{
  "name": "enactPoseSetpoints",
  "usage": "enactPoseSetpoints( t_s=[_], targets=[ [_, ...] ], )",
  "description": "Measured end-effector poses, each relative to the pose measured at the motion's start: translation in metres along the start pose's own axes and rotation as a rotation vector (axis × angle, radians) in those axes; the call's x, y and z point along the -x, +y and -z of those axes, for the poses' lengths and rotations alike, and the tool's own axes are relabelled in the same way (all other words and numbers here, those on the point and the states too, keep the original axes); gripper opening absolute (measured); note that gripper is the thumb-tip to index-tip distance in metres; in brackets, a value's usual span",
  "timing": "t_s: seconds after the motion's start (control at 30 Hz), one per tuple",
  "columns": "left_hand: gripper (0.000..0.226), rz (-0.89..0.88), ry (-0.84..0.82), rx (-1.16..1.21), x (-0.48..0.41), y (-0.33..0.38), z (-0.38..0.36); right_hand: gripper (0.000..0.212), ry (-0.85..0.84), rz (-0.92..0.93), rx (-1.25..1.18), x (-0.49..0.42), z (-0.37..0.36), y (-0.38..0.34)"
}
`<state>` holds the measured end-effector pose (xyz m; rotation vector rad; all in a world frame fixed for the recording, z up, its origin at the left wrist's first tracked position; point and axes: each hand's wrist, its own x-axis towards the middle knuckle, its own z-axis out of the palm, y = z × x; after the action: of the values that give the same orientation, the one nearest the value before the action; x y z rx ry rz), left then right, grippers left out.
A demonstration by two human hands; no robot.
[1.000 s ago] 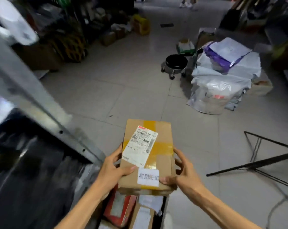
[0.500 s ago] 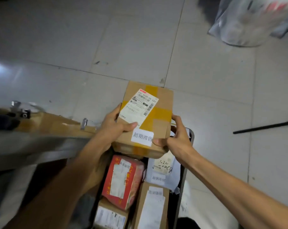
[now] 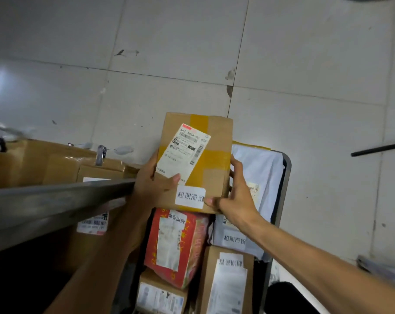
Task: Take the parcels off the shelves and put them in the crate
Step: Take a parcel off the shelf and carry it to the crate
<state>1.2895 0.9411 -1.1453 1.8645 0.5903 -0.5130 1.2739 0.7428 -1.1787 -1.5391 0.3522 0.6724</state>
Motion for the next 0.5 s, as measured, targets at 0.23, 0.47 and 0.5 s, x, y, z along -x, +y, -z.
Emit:
enactPoseSetpoints(
  t_s=[0.23,0.47,0.5],
  targets=[
    [0.06,0.048,0.027,-0.154,0.008,-0.021,-0.006,0.098,-0.018,-0.015,0.127,0.009,-0.01,0.028],
    [0.081,0.126,0.084,-0.205,0.007,-0.031,-0.021,0.103,0.001,-0.051,0.141,0.014,-0.008,0.031],
    [0.086,0.129,0.084,-0.217,0.008,-0.03,-0.022,0.103,-0.001,-0.063,0.146,0.017,-0.007,0.029]
  ],
)
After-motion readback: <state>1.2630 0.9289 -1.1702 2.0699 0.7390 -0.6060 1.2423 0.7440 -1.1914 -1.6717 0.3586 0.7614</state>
